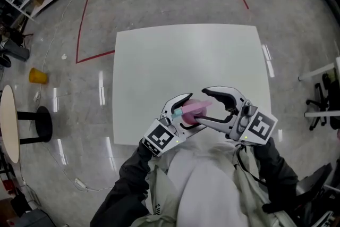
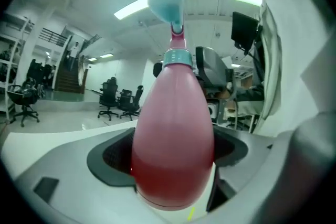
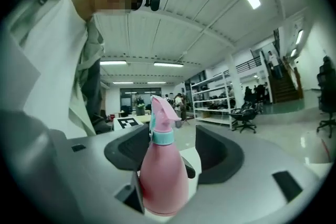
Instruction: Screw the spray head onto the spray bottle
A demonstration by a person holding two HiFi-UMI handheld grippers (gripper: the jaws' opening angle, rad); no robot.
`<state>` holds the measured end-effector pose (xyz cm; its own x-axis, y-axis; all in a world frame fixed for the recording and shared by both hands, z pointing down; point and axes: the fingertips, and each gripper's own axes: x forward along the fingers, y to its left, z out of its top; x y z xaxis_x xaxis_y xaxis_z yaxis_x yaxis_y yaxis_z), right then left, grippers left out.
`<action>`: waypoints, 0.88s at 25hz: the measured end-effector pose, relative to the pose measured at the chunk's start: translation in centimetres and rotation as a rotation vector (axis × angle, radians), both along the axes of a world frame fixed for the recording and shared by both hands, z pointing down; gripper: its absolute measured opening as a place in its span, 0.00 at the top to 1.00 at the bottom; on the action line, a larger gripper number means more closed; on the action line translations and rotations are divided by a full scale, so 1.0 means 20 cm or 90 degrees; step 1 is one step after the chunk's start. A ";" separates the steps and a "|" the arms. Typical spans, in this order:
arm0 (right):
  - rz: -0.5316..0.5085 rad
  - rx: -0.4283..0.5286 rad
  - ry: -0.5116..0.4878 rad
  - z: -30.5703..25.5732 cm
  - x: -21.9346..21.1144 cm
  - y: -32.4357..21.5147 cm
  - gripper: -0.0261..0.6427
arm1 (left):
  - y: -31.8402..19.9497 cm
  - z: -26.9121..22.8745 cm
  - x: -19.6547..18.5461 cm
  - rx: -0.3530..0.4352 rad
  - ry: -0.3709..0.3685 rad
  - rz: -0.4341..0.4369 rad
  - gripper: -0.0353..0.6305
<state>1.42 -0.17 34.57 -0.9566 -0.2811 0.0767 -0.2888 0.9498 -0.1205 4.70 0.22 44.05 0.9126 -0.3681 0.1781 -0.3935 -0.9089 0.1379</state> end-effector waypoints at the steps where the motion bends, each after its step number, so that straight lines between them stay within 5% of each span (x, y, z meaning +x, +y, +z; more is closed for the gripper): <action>1: -0.033 -0.003 0.002 -0.01 -0.01 0.01 0.58 | 0.02 -0.01 0.01 0.001 0.001 0.023 0.30; 5: -0.121 0.002 0.010 -0.02 -0.05 0.09 0.58 | 0.10 0.00 0.08 0.007 -0.005 0.090 0.30; 7: -0.124 0.016 0.010 -0.03 -0.05 0.10 0.71 | 0.09 0.00 0.09 0.003 -0.003 0.077 0.30; 11: -0.041 0.046 0.021 -0.02 -0.06 0.02 0.75 | -0.01 0.01 0.04 0.012 -0.014 0.001 0.30; 18: 0.228 0.019 0.044 0.02 -0.04 -0.13 0.75 | -0.15 0.04 -0.02 0.033 -0.069 -0.187 0.30; 22: 0.199 0.030 0.001 -0.01 -0.06 -0.12 0.75 | -0.12 0.04 -0.02 0.018 -0.049 -0.177 0.30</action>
